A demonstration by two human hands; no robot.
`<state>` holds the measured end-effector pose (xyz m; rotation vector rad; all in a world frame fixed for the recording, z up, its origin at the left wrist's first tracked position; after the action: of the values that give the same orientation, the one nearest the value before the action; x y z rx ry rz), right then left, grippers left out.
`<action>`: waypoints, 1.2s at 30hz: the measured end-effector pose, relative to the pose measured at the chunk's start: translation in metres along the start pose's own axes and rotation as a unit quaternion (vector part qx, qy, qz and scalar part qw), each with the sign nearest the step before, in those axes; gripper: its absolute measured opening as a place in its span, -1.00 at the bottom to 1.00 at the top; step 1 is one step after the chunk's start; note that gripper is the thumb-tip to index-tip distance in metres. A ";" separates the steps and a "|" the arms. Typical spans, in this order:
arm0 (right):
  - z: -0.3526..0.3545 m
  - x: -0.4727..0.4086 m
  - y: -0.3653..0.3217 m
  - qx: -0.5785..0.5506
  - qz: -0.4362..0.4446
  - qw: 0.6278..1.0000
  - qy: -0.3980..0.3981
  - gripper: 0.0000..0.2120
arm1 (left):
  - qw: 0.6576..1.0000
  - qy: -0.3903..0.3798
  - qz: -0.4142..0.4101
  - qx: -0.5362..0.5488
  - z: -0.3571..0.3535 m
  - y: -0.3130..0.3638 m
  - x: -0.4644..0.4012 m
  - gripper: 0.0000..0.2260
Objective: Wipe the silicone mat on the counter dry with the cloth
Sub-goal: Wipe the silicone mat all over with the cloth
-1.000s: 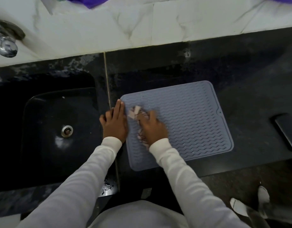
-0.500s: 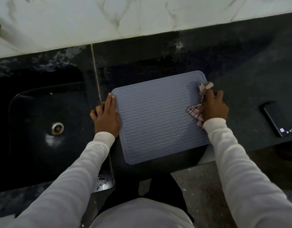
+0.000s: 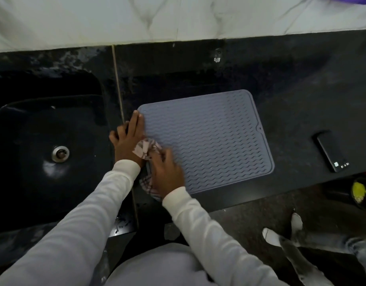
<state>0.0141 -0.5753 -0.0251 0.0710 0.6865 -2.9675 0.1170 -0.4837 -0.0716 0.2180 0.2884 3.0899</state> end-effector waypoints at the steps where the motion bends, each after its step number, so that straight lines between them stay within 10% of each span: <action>1: -0.002 0.001 0.009 0.024 0.003 1.000 -0.004 -0.60 | 1.000 0.002 0.003 -0.004 -0.001 0.000 0.000 -0.30; 23: 0.131 0.055 0.278 0.175 -0.165 0.970 -0.024 -0.69 | 0.999 0.020 0.029 -0.016 0.004 0.007 0.002 -0.47; 36: 0.195 0.042 0.296 -0.080 -0.105 0.987 0.088 -0.75 | 0.997 0.008 0.077 -0.016 0.005 0.013 0.009 -0.50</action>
<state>-0.0023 -0.9291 0.0185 0.2678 1.0120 -3.1166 0.1081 -0.4951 -0.0634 0.2256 0.2334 3.2464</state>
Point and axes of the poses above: each hand's wrist, its own x-axis away from the middle knuckle, its own z-axis out of the back of the hand, y = z × x, the point moved 8 cm from there along -x, towards the middle knuckle, and after that the axes turned 14 degrees about z, right-handed, at the moved point
